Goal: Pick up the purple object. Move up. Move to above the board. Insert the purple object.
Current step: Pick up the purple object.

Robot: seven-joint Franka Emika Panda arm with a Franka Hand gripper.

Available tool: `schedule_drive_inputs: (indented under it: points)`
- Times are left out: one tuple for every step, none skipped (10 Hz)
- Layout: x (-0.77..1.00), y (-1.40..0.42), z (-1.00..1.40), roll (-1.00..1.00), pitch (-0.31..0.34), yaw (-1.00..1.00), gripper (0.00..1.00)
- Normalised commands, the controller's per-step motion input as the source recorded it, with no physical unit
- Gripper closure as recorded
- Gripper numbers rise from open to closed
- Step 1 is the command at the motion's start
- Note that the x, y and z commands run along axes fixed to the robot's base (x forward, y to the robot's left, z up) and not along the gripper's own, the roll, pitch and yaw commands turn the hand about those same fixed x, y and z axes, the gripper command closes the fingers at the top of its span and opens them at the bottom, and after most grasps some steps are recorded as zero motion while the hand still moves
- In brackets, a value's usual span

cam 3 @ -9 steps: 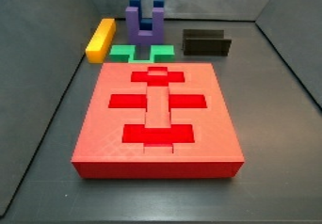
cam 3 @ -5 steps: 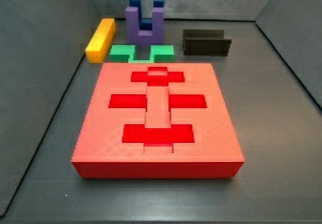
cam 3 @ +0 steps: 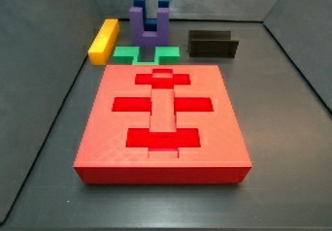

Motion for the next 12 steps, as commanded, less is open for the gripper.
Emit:
schedule_drive_inputs:
  points:
    - [0.08,-0.01,-0.27,-0.17,-0.094,0.08,0.00]
    - [0.00,-0.02,-0.19,-0.16,-0.104,0.01,0.00]
    - [-0.13,-0.04,-0.19,-0.16,-0.124,0.04,0.00]
    - [-0.07,-0.09,-0.17,-0.19,-0.150,0.06,0.00]
    - [0.00,-0.10,-0.20,-0.19,-0.164,0.02,0.00]
    - [0.03,-0.02,-0.21,-0.17,-0.143,0.00,0.00]
    - [0.05,0.00,-0.19,-0.14,-0.099,0.00,0.00]
    - [0.00,0.00,-0.20,-0.10,-0.064,0.00,0.00]
    - [0.00,0.00,-0.20,-0.06,-0.044,0.00,0.00]
    - [0.03,0.00,-0.20,-0.04,-0.027,0.00,0.00]
    - [0.01,0.00,-0.19,-0.06,-0.041,0.00,0.00]
    - [0.00,0.00,-0.16,-0.06,-0.039,0.00,0.00]
